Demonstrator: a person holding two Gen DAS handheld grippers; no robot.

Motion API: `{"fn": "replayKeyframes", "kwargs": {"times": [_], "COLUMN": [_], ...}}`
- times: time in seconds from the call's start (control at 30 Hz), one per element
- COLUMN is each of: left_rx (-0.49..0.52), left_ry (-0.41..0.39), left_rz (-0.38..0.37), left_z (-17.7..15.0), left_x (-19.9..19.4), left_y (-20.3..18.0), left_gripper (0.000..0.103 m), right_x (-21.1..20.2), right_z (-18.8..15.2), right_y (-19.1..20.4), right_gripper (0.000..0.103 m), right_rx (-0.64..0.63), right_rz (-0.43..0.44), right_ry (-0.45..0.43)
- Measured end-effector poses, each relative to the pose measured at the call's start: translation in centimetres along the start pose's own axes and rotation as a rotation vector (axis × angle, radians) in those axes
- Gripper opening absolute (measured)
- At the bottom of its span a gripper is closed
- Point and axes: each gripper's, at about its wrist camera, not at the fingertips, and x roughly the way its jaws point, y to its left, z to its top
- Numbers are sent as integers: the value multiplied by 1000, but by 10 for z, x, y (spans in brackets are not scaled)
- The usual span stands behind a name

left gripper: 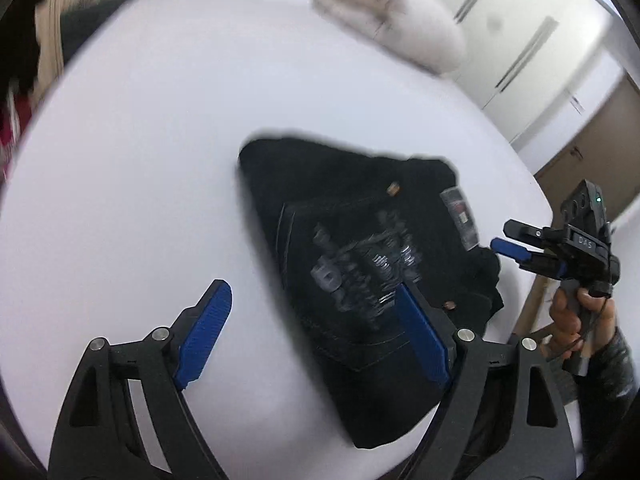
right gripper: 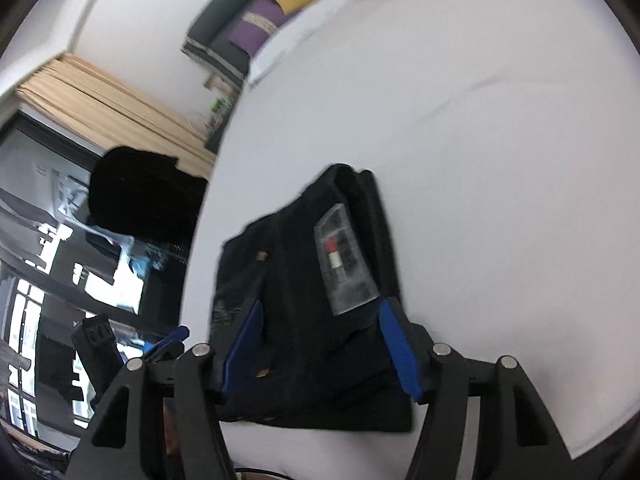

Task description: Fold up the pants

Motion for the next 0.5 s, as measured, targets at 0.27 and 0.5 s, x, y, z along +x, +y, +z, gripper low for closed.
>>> {"fn": "replayKeyframes", "kwargs": {"times": [0.27, 0.5], "left_rx": [30, 82], "left_ry": [177, 197], "left_rz": [-3, 52], "left_z": [17, 24], "left_x": [59, 84], "left_y": [-21, -37], "left_gripper": [84, 71], "right_x": [47, 67], "right_z": [26, 29], "right_y": [-21, -7], "right_gripper": [65, 57], "right_rx": [21, -60], "right_rz": [3, -36], "right_ry": [143, 195]}}
